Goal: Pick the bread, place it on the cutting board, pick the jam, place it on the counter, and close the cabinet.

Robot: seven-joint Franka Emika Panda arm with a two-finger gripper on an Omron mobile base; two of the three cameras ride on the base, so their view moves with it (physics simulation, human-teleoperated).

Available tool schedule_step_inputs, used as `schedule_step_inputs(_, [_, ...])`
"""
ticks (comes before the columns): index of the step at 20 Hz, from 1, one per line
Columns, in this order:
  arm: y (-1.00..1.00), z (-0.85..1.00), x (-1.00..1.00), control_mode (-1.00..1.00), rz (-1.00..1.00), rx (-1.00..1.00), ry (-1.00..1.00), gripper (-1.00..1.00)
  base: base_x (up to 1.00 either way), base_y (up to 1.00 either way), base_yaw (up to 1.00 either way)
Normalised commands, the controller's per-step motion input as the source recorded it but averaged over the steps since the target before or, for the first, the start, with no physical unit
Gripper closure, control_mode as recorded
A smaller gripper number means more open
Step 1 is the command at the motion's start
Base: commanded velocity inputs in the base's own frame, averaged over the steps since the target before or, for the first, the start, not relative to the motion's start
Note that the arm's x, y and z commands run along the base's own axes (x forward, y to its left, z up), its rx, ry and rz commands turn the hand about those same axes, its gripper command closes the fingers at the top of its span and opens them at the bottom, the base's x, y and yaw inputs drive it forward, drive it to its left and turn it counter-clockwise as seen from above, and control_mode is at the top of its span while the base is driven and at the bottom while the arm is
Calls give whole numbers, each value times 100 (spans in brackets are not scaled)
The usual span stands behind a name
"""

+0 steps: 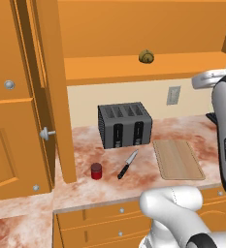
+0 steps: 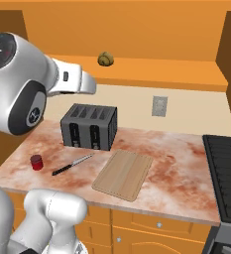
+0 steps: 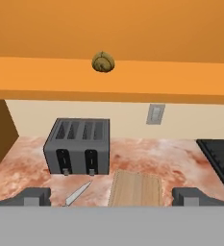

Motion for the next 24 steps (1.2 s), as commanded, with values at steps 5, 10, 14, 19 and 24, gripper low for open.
schedule_step_inputs(5, [0,1,15,-100,0,0,-1,-100,0,0,0])
schedule_step_inputs(10, [0,3,15,-100,0,3,-1,-100,0,0,0])
schedule_step_inputs(14, [6,1,10,-100,1,8,0,-100,0,0,0])
schedule_step_inputs(19, [4,1,12,-100,0,7,0,-100,0,0,0])
schedule_step_inputs(24, [1,0,14,-100,0,0,-8,-100,0,0,0])
